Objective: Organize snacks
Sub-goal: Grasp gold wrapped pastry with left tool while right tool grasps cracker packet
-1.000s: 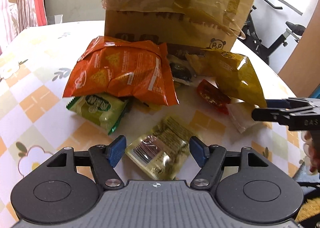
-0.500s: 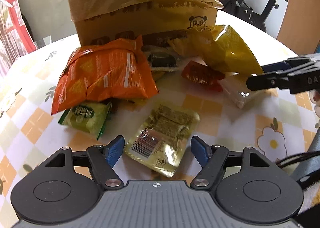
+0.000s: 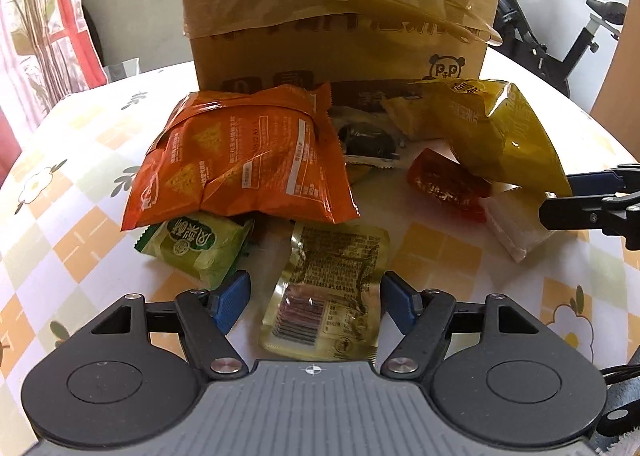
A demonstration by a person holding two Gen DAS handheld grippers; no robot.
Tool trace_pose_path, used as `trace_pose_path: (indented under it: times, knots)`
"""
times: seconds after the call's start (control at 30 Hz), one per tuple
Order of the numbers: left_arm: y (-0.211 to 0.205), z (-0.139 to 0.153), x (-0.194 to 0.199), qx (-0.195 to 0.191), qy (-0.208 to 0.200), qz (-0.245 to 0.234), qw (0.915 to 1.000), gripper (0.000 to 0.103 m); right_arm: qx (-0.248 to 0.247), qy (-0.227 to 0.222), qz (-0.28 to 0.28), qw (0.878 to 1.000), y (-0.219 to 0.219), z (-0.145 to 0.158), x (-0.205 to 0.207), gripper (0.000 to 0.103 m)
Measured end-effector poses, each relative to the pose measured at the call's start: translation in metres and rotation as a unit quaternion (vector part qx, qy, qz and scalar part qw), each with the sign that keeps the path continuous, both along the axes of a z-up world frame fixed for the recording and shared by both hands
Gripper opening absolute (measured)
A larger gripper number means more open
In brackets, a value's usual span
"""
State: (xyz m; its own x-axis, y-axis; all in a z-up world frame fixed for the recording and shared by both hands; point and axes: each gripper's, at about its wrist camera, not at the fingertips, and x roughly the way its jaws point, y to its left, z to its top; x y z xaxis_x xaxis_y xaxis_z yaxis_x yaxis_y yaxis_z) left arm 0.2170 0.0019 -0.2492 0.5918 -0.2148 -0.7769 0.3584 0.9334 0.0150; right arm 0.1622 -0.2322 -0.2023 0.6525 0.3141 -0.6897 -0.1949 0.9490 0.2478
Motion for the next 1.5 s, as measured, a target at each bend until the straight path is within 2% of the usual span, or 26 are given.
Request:
trace_pose_path:
  times: [0.3, 0.37, 0.4, 0.43, 0.5, 0.67, 0.73, 0.83, 0.97, 1.07, 1.2, 1.33, 1.5]
  knots:
    - [-0.007, -0.003, 0.012, -0.002, -0.01, -0.008, 0.9999, 0.075, 0.002, 0.0, 0.0, 1.0, -0.001, 0.0, 0.0, 0.078]
    - [-0.009, -0.002, 0.012, -0.003, -0.009, -0.006, 0.9999, 0.071, 0.002, 0.0, 0.0, 1.0, -0.002, 0.0, 0.0, 0.078]
    - [-0.009, -0.002, 0.01, -0.005, -0.011, -0.009, 0.9999, 0.061, 0.001, 0.001, 0.0, 1.0, -0.002, 0.0, 0.0, 0.078]
    - [-0.009, -0.001, 0.008, -0.007, -0.014, -0.014, 0.9998, 0.056, 0.001, 0.001, 0.001, 1.0, -0.002, 0.0, 0.0, 0.078]
    - [-0.005, 0.001, 0.004, -0.014, -0.012, -0.007, 0.9998, 0.055, -0.005, -0.002, 0.008, 1.0, -0.002, 0.001, 0.0, 0.078]
    - [0.017, 0.004, -0.001, -0.064, -0.008, 0.038, 0.9972, 0.05, -0.077, -0.025, 0.07, 0.994, 0.01, 0.006, 0.0, 0.083]
    - [0.02, 0.006, -0.003, -0.072, -0.009, 0.044, 0.9964, 0.05, -0.116, -0.033, 0.106, 0.987, 0.015, 0.005, -0.001, 0.088]
    - [0.018, 0.007, -0.004, -0.079, -0.011, 0.041, 0.996, 0.05, -0.167, -0.046, 0.163, 0.971, 0.022, 0.002, -0.001, 0.088]
    - [0.009, 0.009, -0.007, -0.081, -0.017, 0.025, 0.9963, 0.05, -0.164, -0.039, 0.216, 0.962, 0.026, -0.005, 0.007, 0.088]
    - [0.004, 0.01, -0.012, -0.081, -0.019, 0.015, 0.9964, 0.05, -0.167, -0.034, 0.226, 0.959, 0.03, -0.012, 0.014, 0.09]
    - [0.003, 0.011, -0.016, -0.084, -0.021, 0.014, 0.9961, 0.05, -0.155, -0.017, 0.213, 0.965, 0.031, -0.019, 0.023, 0.093]
    - [0.005, 0.012, -0.018, -0.088, -0.023, 0.018, 0.9957, 0.05, -0.117, 0.009, 0.165, 0.979, 0.023, -0.025, 0.025, 0.094]
    - [0.007, 0.012, -0.017, -0.09, -0.021, 0.017, 0.9956, 0.05, -0.085, 0.034, 0.115, 0.989, 0.018, -0.021, 0.01, 0.094]
